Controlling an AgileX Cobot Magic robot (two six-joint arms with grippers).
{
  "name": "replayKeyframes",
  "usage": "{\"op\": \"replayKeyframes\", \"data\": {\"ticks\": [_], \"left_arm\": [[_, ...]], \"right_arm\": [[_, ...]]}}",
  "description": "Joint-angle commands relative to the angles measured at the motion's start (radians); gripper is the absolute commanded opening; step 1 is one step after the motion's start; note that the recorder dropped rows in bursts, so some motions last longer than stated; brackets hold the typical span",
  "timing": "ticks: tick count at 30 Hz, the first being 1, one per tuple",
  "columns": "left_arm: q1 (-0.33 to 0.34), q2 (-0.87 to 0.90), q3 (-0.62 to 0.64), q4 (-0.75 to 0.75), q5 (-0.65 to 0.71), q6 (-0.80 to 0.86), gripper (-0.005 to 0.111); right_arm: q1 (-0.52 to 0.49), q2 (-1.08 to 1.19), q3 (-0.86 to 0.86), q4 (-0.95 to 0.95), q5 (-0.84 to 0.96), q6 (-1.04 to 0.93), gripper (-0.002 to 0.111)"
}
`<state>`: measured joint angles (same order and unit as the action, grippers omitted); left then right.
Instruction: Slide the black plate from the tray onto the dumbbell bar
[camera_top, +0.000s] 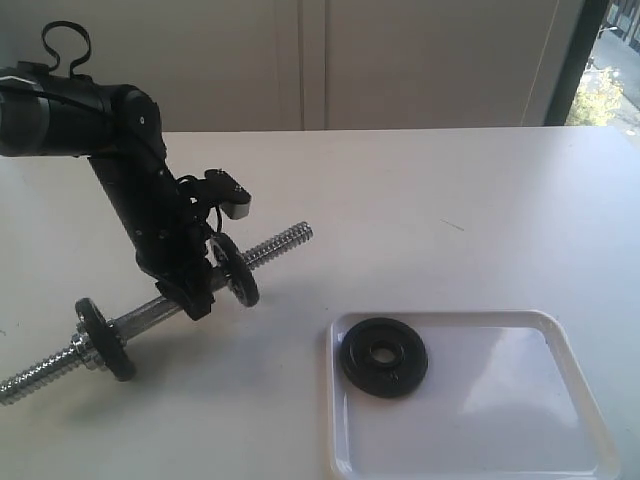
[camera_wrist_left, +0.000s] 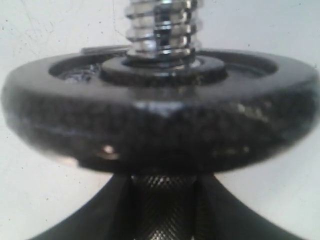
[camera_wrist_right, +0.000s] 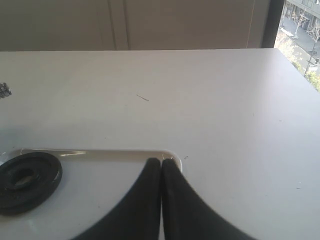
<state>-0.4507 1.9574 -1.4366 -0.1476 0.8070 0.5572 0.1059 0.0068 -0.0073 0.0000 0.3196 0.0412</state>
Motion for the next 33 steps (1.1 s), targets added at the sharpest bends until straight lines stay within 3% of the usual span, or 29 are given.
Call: {"op": "replayKeyframes", "data": {"ticks": [1,6,27,33], "left_arm": [[-0.002,-0.080,-0.017,-0.078,0.043,0.004,0.000],[-0.002,-0.094,-0.017,-0.136,0.056,0.049,0.000],[-0.002,-0.096,-0.017,-0.132,0.131,0.072,0.000],[-0.002,-0.096,-0.017,-0.132,0.133,0.072,0.000]], "right_arm": [[0.004,-0.007,0.007,0.000,-0.009,-0.002,0.000],[0.004,-0.007,0.007,0.000,-0.009,-0.002,0.000],[0.004,-0.007,0.007,-0.005,-0.009,-0.006,0.000],[0.004,-0.007,0.007,-0.030,-0.095,-0.019,0.000]]}}
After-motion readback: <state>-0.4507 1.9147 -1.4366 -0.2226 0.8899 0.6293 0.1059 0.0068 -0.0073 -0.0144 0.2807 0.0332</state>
